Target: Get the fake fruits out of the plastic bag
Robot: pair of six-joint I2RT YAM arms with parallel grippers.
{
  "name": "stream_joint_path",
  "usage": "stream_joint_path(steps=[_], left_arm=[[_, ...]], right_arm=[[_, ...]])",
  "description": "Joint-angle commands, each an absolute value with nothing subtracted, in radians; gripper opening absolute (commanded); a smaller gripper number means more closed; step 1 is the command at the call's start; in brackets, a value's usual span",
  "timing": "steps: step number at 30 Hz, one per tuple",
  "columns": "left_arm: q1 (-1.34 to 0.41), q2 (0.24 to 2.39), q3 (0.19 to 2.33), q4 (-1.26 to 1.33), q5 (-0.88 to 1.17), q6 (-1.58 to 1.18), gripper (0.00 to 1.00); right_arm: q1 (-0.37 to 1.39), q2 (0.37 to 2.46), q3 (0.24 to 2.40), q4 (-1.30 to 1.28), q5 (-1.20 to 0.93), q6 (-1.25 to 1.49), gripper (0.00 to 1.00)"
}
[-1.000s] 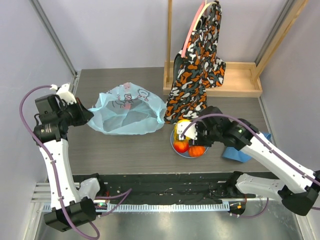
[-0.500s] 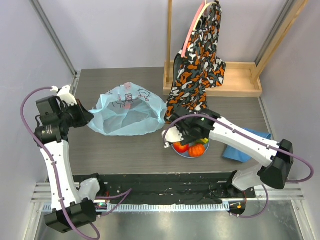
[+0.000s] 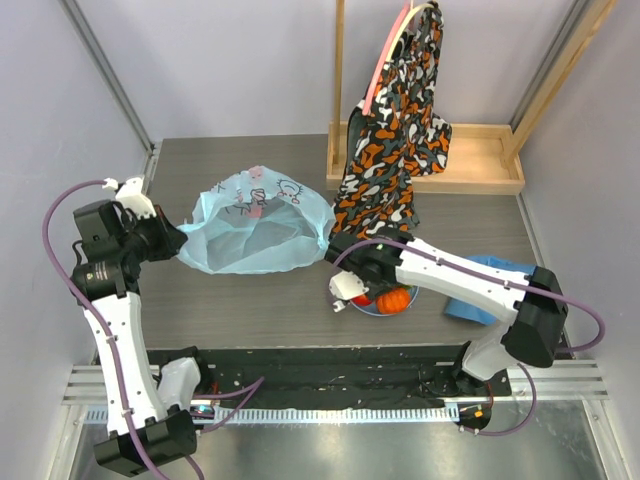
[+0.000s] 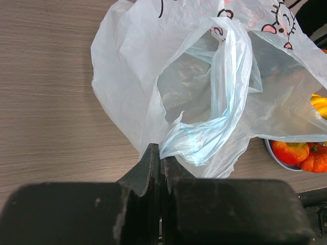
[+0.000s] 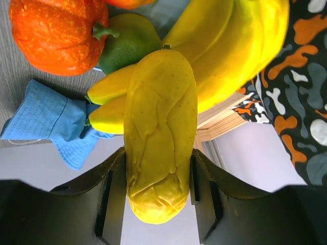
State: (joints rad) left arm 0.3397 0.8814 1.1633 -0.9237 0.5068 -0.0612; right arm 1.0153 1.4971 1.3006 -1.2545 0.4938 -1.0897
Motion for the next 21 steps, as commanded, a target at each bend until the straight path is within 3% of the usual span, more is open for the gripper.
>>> stream_joint_path(steps=[1,8,15,21], left_arm=[[0.336,0.865,1.169,-0.885,0.502,-0.032,0.0],[0.336,0.864,1.167,-0.887,0.508,-0.038,0.0],[0.336,0.867,1.169,-0.891,0.518,-0.034,0.0],[0.336,0.876,1.175,-0.884,0.537,-0.046,0.0]], right_arm=[[1.025,1.52,1.287,-1.247,0.551,-1.117,0.41],[1.04,1.523,1.241,-1.224,0.554,-1.12,0.51],[1.055,1.493,1.244,-1.221,0.551,-1.111,0.67],[1.06,1.479,1.296,-1.242,0.555,-1.088,0.71]])
